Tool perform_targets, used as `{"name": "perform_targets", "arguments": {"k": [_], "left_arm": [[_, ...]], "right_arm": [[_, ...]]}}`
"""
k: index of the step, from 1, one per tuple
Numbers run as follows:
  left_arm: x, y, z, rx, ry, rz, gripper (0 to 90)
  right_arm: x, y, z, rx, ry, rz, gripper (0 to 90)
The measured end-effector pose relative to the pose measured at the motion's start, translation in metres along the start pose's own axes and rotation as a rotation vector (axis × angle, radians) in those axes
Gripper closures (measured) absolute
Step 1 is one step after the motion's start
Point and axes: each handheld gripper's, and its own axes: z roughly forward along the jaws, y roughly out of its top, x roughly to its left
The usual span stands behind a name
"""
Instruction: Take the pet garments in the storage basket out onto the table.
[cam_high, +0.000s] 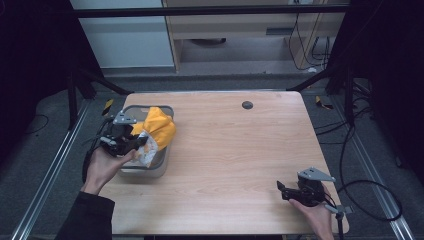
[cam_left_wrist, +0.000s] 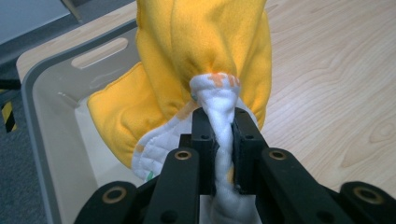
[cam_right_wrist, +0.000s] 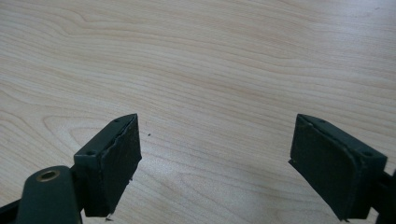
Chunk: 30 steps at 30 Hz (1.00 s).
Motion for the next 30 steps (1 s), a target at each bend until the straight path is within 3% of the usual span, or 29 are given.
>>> {"name": "perform_targets", "arguments": {"k": [14, 30], "left_arm": [[-0.028, 0.009, -0.008, -0.021, -0.051, 0.08, 81.6], [-0.062, 0.016, 0.0, -0.019, -0.134, 0.157, 81.5]], "right_arm": [[0.0, 0.0, 0.0, -0.004, -0.004, -0.005, 16.0], [0.0, 0.0, -0.001, -0.008, -0.002, -0.007, 16.0]]}}
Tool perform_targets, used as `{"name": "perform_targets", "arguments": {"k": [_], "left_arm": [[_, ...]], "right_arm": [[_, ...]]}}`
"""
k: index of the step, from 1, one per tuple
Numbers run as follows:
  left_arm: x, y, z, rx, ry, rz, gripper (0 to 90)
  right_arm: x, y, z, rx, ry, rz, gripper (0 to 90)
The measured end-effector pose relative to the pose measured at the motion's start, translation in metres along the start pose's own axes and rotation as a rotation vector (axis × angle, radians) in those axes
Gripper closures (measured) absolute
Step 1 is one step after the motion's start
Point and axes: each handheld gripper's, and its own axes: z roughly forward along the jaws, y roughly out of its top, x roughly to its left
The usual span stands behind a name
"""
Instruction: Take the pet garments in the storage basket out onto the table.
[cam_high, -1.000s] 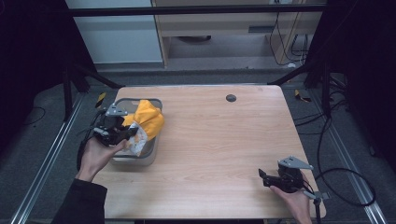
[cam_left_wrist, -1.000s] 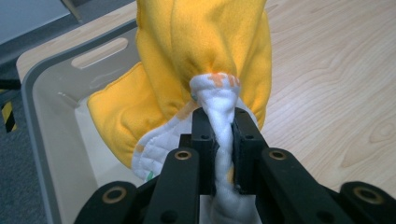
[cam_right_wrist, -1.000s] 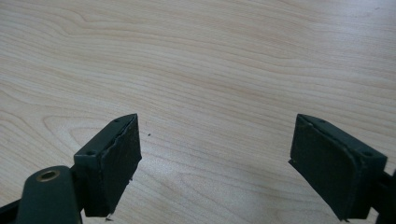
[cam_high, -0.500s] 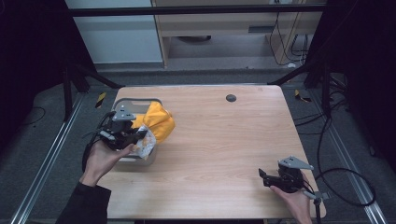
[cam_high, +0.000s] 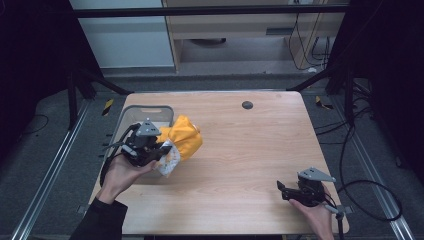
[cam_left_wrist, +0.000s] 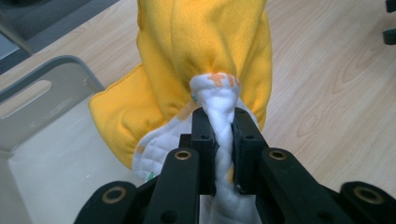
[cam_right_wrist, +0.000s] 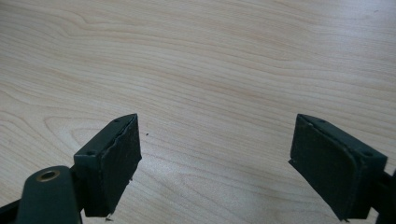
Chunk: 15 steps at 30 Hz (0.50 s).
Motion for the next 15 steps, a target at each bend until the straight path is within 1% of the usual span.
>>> {"name": "perform_targets", "arguments": {"k": [1, 3, 4, 9, 10, 15], "left_arm": [[-0.003, 0.001, 0.002, 0.003, -0.006, 0.009, 81.5], [-0.005, 0.001, 0.003, -0.002, -0.007, 0.008, 81.5], [-0.009, 0.002, 0.005, 0.001, -0.013, 0.017, 81.5], [-0.015, 0.004, 0.011, 0.0, -0.026, 0.03, 81.5], [-0.018, 0.005, 0.013, 0.006, -0.035, 0.036, 81.5], [-0.023, 0.006, 0.02, 0.009, -0.048, 0.044, 81.5]], "right_arm": [[0.0, 0.0, 0.0, 0.001, -0.001, 0.001, 16.0], [0.0, 0.0, 0.0, 0.001, -0.001, 0.001, 16.0], [0.0, 0.0, 0.0, 0.0, -0.001, 0.001, 16.0], [0.0, 0.0, -0.001, 0.001, 0.001, 0.005, 16.0], [0.0, 0.0, -0.001, 0.001, 0.001, 0.004, 16.0], [0.001, 0.0, -0.001, 0.001, 0.002, 0.005, 16.0]]}}
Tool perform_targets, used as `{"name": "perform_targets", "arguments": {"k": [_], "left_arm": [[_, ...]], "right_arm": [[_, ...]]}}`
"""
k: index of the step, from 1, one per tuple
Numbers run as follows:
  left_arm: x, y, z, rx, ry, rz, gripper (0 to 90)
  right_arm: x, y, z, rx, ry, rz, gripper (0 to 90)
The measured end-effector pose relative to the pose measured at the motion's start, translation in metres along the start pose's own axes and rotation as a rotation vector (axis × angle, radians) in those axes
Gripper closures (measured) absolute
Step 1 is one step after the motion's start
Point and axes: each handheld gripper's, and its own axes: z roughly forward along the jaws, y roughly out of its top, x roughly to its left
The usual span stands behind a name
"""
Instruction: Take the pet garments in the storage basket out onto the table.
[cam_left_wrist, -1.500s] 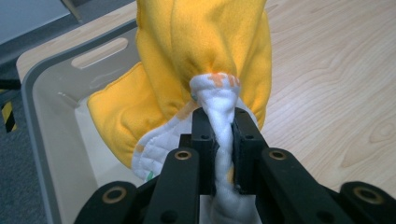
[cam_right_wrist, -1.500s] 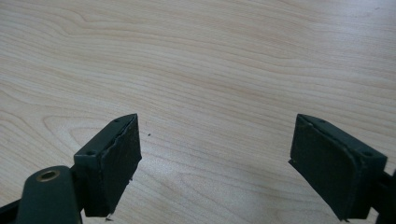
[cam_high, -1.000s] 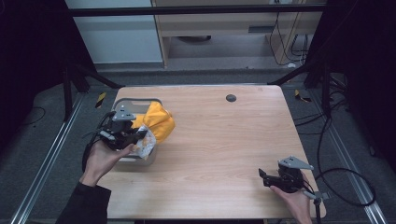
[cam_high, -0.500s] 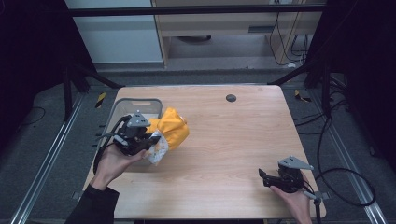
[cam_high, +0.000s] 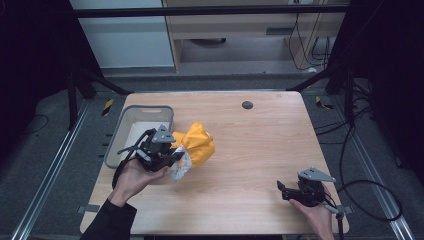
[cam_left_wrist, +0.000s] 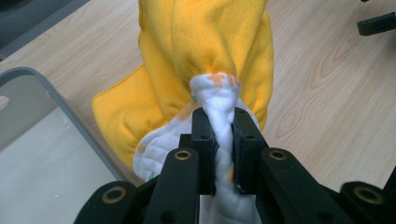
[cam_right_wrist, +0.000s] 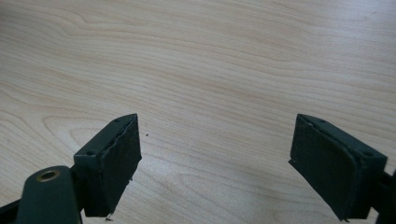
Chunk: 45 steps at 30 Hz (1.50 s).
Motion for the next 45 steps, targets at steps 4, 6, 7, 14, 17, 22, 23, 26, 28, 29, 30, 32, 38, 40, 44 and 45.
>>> {"name": "perform_targets", "arguments": {"k": [4, 6, 7, 14, 17, 22, 23, 26, 28, 29, 30, 32, 38, 40, 44, 45], "left_arm": [[-0.004, 0.0, 0.007, 0.006, -0.006, 0.001, 81.5], [-0.006, 0.0, 0.011, 0.007, -0.013, 0.004, 81.5], [-0.008, 0.0, 0.014, 0.008, -0.019, 0.005, 81.4], [-0.015, -0.002, 0.028, 0.016, -0.039, 0.008, 81.5], [-0.017, -0.004, 0.035, 0.021, -0.047, 0.007, 81.4], [-0.022, -0.006, 0.045, 0.026, -0.056, 0.009, 81.5], [-0.023, -0.006, 0.047, 0.03, -0.058, 0.011, 81.5], [-0.027, -0.007, 0.056, 0.042, -0.068, 0.018, 81.4], [-0.028, -0.007, 0.058, 0.045, -0.072, 0.021, 81.4], [-0.031, -0.007, 0.063, 0.046, -0.073, 0.022, 81.4], [-0.031, -0.007, 0.063, 0.046, -0.073, 0.022, 81.4], [-0.032, -0.008, 0.067, 0.046, -0.076, 0.021, 81.4], [-0.036, -0.011, 0.08, 0.049, -0.091, 0.014, 81.4], [-0.037, -0.012, 0.083, 0.053, -0.092, 0.017, 81.4], [-0.04, -0.014, 0.088, 0.05, -0.09, 0.014, 81.4], [-0.041, -0.016, 0.091, 0.052, -0.092, 0.015, 81.4]], "right_arm": [[0.0, 0.0, 0.0, 0.0, 0.001, -0.001, 16.0], [-0.001, 0.0, 0.001, -0.002, -0.004, -0.009, 16.0], [0.0, 0.0, 0.0, -0.001, 0.001, 0.0, 15.9], [0.0, 0.0, 0.0, 0.0, -0.001, -0.003, 15.9], [-0.001, 0.0, 0.0, -0.001, 0.0, -0.003, 15.9], [0.0, 0.0, 0.0, 0.0, -0.001, -0.004, 15.8], [-0.001, 0.0, 0.001, -0.002, -0.005, -0.01, 15.8], [-0.001, 0.0, 0.001, -0.001, -0.004, -0.011, 15.7], [-0.001, 0.0, 0.001, 0.001, -0.004, -0.009, 15.7], [-0.001, 0.0, 0.001, 0.0, -0.004, -0.012, 15.7], [-0.001, 0.0, 0.001, 0.0, -0.004, -0.011, 15.7], [-0.001, 0.0, 0.001, 0.0, -0.003, -0.012, 15.7], [0.0, 0.0, 0.001, 0.001, -0.002, -0.008, 15.6], [-0.001, 0.0, 0.001, 0.001, -0.001, -0.007, 15.6], [0.0, 0.0, 0.001, 0.001, -0.003, -0.008, 15.7], [0.0, 0.0, 0.001, 0.002, -0.001, -0.008, 15.7]]}}
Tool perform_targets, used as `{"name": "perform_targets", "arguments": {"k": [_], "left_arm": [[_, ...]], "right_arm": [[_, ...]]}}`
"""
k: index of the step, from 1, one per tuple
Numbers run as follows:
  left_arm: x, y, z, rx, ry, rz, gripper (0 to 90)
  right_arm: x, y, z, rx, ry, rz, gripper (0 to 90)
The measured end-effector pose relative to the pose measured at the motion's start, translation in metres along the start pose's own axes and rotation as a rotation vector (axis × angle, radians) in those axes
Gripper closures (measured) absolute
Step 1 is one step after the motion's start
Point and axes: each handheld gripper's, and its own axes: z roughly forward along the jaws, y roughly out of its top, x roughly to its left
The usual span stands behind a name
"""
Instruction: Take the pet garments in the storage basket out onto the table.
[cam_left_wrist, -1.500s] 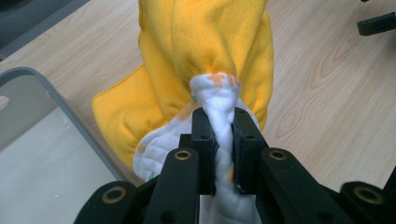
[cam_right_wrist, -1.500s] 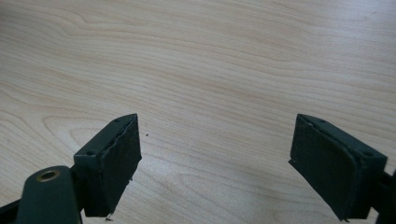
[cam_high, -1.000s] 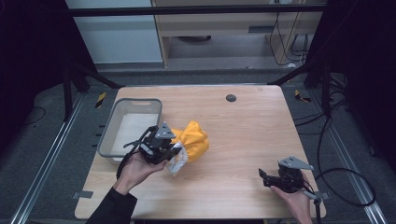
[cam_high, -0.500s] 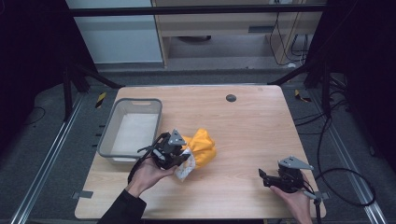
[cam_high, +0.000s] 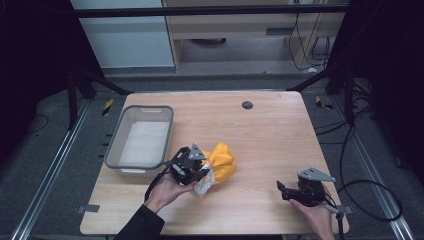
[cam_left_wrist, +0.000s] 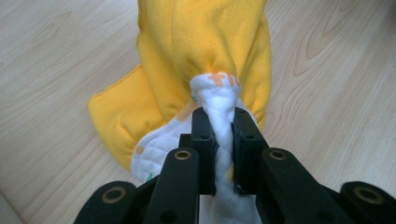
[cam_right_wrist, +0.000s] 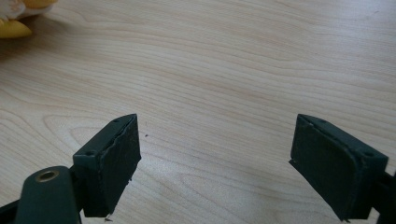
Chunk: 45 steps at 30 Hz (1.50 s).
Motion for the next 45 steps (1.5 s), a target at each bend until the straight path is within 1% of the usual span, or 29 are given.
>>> {"name": "perform_targets", "arguments": {"k": [4, 6, 7, 15, 20, 22, 28, 30, 32, 33, 34, 35, 36, 37, 38, 41, 43, 45], "left_arm": [[-0.001, -0.003, 0.005, -0.003, -0.009, -0.002, 81.1], [-0.002, -0.004, 0.007, -0.008, -0.006, -0.003, 80.9], [-0.002, -0.003, 0.008, -0.006, -0.011, 0.0, 80.9], [-0.011, -0.005, 0.022, 0.031, -0.021, 0.029, 77.9], [-0.013, -0.007, 0.027, 0.045, -0.032, 0.033, 74.5], [-0.014, -0.007, 0.028, 0.05, -0.026, 0.038, 69.9], [-0.015, -0.008, 0.03, 0.056, -0.028, 0.032, 61.6], [-0.016, -0.008, 0.03, 0.049, -0.017, 0.029, 56.3], [-0.015, -0.008, 0.028, 0.048, -0.015, 0.025, 51.9], [-0.015, -0.008, 0.028, 0.04, -0.018, 0.019, 51.9], [-0.015, -0.009, 0.026, 0.033, -0.014, 0.01, 45.8], [-0.014, -0.009, 0.025, 0.026, -0.013, 0.002, 45.8], [-0.013, -0.009, 0.022, 0.018, -0.01, -0.014, 40.1], [-0.013, -0.009, 0.022, 0.018, -0.01, -0.014, 37.4], [-0.011, -0.01, 0.018, 0.013, -0.003, -0.031, 34.8], [-0.01, -0.011, 0.015, 0.007, 0.002, -0.04, 29.5], [-0.01, -0.013, 0.011, 0.0, 0.008, -0.052, 28.4], [-0.01, -0.015, 0.008, 0.0, 0.006, -0.057, 24.0]], "right_arm": [[0.0, 0.0, 0.0, 0.0, 0.0, 0.0, 15.7], [0.0, 0.0, 0.0, 0.003, 0.003, 0.004, 15.6], [0.0, 0.0, 0.0, 0.002, 0.003, -0.003, 15.6], [0.0, 0.0, 0.001, 0.004, 0.002, -0.011, 15.5], [0.0, 0.0, 0.001, 0.006, 0.002, -0.008, 15.4], [0.0, 0.0, 0.001, 0.009, 0.004, -0.007, 15.3], [0.0, 0.0, 0.001, 0.009, 0.001, -0.012, 15.1], [0.0, 0.0, 0.001, 0.007, 0.001, -0.012, 14.9], [0.0, 0.0, 0.001, 0.007, 0.001, -0.012, 14.7], [0.0, 0.0, 0.001, 0.007, 0.0, -0.014, 14.5], [0.0, 0.0, 0.002, 0.005, 0.002, -0.013, 14.2], [0.0, 0.0, 0.002, 0.005, 0.002, -0.013, 14.2], [0.0, 0.0, 0.002, 0.004, 0.0, -0.014, 14.1], [0.0, 0.0, 0.002, 0.004, -0.001, -0.015, 14.0], [0.0, 0.0, 0.001, 0.003, -0.002, -0.016, 14.0], [0.0, 0.0, 0.001, 0.002, -0.001, -0.016, 13.8], [0.0, 0.0, 0.001, 0.001, -0.001, -0.016, 13.8], [0.0, 0.0, 0.001, 0.001, 0.0, -0.017, 13.6]]}}
